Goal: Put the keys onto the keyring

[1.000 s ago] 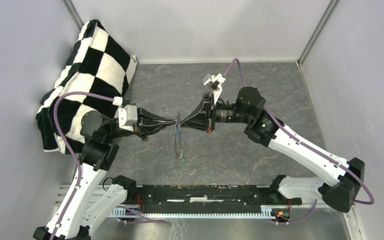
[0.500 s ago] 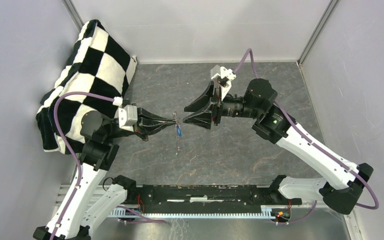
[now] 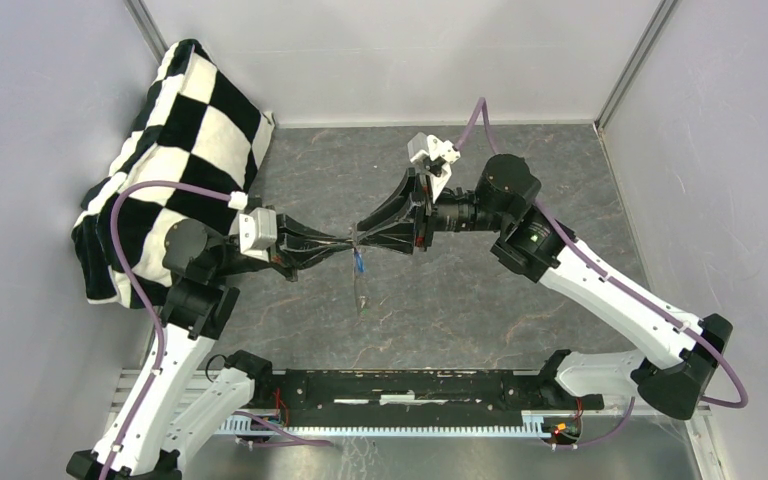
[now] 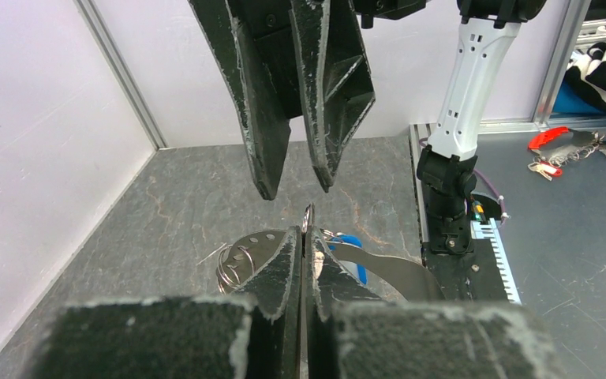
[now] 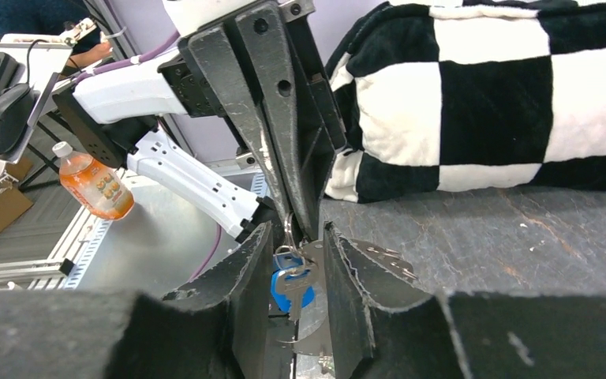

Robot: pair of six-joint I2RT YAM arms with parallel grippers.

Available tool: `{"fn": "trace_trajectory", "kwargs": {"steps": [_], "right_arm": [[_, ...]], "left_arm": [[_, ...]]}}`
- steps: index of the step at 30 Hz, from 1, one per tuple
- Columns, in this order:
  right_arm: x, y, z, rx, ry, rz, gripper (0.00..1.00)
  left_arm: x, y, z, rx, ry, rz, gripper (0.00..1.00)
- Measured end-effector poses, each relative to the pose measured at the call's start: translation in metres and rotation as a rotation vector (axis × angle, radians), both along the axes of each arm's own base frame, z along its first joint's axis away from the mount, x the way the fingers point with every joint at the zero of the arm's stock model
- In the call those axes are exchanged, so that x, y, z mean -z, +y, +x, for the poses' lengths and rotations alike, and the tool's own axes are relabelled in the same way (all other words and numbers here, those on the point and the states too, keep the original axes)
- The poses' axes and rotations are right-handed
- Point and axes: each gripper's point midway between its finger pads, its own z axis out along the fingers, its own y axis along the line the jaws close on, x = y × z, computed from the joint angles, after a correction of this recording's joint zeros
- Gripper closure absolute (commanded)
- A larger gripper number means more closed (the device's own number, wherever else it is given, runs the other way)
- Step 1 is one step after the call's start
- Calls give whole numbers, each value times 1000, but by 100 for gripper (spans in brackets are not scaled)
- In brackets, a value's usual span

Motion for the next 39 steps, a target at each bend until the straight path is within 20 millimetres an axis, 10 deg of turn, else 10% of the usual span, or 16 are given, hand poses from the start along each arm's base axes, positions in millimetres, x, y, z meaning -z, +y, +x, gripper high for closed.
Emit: {"fn": "trace_trajectory", "kwargs": {"steps": [13, 21, 29, 35, 39], "right_arm": [[3, 5, -13, -52, -34, 6, 82], [15, 10, -6, -33, -40, -30, 74], [16, 10, -2, -10, -54, -35, 100], [26, 8, -2, 8, -40, -99, 99], [39, 8, 5, 44, -40, -197, 99]], "left_arm": [[1, -1, 0, 3, 23, -2, 98], [1, -1, 0, 5, 33, -4, 98], [1, 0, 0, 2, 37, -3, 98], [18, -1, 0, 19, 61, 58, 62], [34, 0, 3, 33, 51, 174, 59]]}}
